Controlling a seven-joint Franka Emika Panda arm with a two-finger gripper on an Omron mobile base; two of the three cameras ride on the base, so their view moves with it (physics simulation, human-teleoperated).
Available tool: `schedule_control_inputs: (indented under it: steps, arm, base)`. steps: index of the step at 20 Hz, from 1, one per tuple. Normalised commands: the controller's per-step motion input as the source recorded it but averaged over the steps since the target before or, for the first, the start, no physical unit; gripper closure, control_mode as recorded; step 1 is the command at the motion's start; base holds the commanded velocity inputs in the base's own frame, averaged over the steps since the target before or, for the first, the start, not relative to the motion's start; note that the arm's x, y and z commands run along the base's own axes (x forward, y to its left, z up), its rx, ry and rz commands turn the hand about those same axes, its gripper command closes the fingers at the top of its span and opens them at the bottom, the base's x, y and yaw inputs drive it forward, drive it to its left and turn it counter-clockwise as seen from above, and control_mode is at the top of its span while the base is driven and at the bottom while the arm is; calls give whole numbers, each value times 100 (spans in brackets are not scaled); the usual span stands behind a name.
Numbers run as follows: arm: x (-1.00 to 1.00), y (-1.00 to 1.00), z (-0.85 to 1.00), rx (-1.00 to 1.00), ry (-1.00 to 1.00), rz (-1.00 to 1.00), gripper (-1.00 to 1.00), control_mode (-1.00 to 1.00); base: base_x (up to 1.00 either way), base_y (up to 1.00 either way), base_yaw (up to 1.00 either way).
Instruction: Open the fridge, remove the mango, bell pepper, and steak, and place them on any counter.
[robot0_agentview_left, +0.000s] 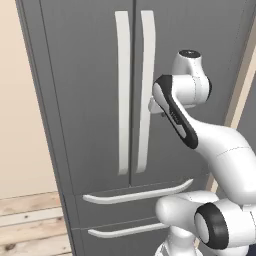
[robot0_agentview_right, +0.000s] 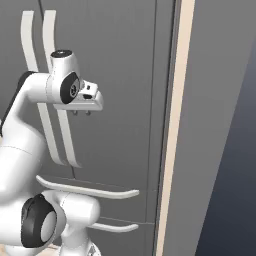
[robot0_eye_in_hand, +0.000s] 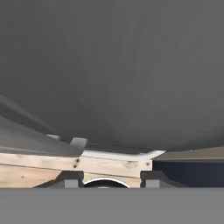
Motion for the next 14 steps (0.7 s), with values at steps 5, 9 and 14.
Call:
schedule_control_inputs:
  steps: [5, 9, 14]
  arm:
    - [0, 0, 0, 0, 0, 0, -100, 100]
    - [0, 0, 0, 0, 0, 0, -100, 100]
    - [0, 0, 0, 0, 0, 0, -100, 100]
  base:
    - [-33, 0, -1]
    - [-68, 0, -11]
    - [-48, 1, -9]
